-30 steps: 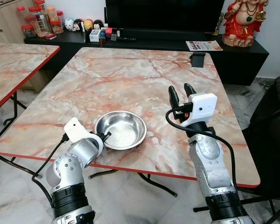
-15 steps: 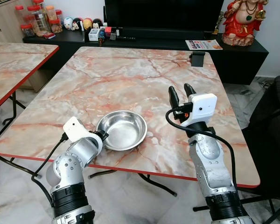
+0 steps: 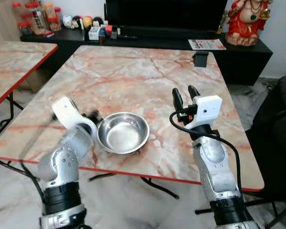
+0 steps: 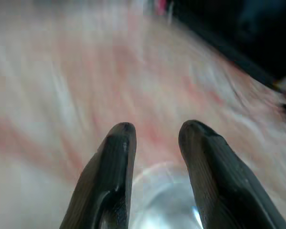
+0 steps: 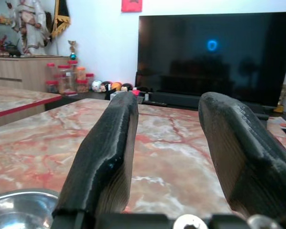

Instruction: Setting the table

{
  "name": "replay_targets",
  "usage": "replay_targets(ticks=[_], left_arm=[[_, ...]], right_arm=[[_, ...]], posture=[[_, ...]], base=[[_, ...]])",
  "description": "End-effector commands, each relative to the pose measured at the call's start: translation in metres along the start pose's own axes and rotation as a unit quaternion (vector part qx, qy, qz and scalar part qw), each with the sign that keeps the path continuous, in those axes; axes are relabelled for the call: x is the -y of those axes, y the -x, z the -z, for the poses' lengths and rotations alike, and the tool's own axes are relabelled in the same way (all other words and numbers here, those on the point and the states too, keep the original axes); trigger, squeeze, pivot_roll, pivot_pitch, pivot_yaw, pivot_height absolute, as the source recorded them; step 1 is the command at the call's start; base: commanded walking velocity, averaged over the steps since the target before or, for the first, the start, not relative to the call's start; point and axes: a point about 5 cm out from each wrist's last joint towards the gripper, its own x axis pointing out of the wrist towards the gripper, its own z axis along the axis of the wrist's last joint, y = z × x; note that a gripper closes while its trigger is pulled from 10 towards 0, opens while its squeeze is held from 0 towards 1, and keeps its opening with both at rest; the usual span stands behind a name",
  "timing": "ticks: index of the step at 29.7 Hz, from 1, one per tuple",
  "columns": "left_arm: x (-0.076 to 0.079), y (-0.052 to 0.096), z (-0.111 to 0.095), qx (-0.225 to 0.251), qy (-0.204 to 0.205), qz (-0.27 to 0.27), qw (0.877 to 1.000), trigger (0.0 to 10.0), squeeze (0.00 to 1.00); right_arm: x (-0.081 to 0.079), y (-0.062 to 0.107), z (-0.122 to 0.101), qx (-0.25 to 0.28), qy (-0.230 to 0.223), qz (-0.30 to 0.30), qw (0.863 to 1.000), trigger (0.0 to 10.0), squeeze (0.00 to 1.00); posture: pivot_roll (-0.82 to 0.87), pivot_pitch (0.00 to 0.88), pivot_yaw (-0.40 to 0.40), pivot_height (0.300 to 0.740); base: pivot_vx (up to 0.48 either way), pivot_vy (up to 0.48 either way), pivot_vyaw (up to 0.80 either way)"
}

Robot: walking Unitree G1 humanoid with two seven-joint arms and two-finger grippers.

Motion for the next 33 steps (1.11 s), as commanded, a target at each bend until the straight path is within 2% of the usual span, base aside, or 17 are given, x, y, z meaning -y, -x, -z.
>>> replay_targets(ticks=[1, 5, 9, 12, 16, 20, 27, 33], left_arm=[[0.008, 0.003, -0.011, 0.068, -0.069, 0.024, 0.995, 10.0, 0.0], [0.012, 0.005, -0.01, 0.123, -0.115, 0.044, 0.985, 10.0, 0.0], [0.012, 0.007, -0.003, 0.155, -0.123, 0.05, 0.979, 10.0, 0.0], [0.014, 0.011, 0.005, 0.183, -0.152, 0.053, 0.97, 10.0, 0.0], [0.024, 0.017, 0.019, 0.186, -0.154, 0.083, 0.967, 10.0, 0.0], [0.025, 0.019, 0.023, 0.189, -0.156, 0.086, 0.966, 10.0, 0.0], [0.023, 0.019, 0.023, 0.189, -0.152, 0.08, 0.967, 10.0, 0.0], [0.021, 0.018, 0.027, 0.196, -0.155, 0.077, 0.965, 10.0, 0.0]], right_arm=[[0.003, -0.002, -0.007, 0.017, 0.002, 0.007, 1.0, 10.0, 0.0], [0.008, -0.001, -0.008, 0.021, 0.007, 0.022, 1.0, 10.0, 0.0], [0.013, 0.001, -0.009, 0.024, 0.011, 0.038, 0.999, 10.0, 0.0], [0.019, 0.005, -0.01, 0.031, 0.012, 0.054, 0.998, 10.0, 0.0], [0.025, 0.007, -0.009, 0.032, 0.021, 0.074, 0.997, 10.0, 0.0], [0.023, 0.007, -0.009, 0.037, 0.023, 0.071, 0.997, 10.0, 0.0], [0.022, 0.005, -0.01, 0.038, 0.017, 0.068, 0.997, 10.0, 0.0], [0.019, 0.004, -0.009, 0.039, 0.022, 0.064, 0.997, 10.0, 0.0]], posture=[[-0.08, 0.027, -0.003, 0.74], [-0.09, 0.028, 0.006, 0.74], [-0.1, 0.031, 0.02, 0.74], [-0.1, 0.032, 0.022, 0.74], [-0.11, 0.027, 0.038, 0.74], [-0.1, 0.016, 0.039, 0.74], [-0.1, 0.01, 0.039, 0.74], [-0.1, 0.0, 0.037, 0.74]], base=[[0.0, 0.0, 0.0], [0.0, 0.0, 0.0], [0.0, 0.0, 0.0], [0.0, 0.0, 0.0], [0.0, 0.0, 0.0], [0.0, 0.0, 0.0], [0.0, 0.417, 0.0], [0.0, 0.472, -0.52]])
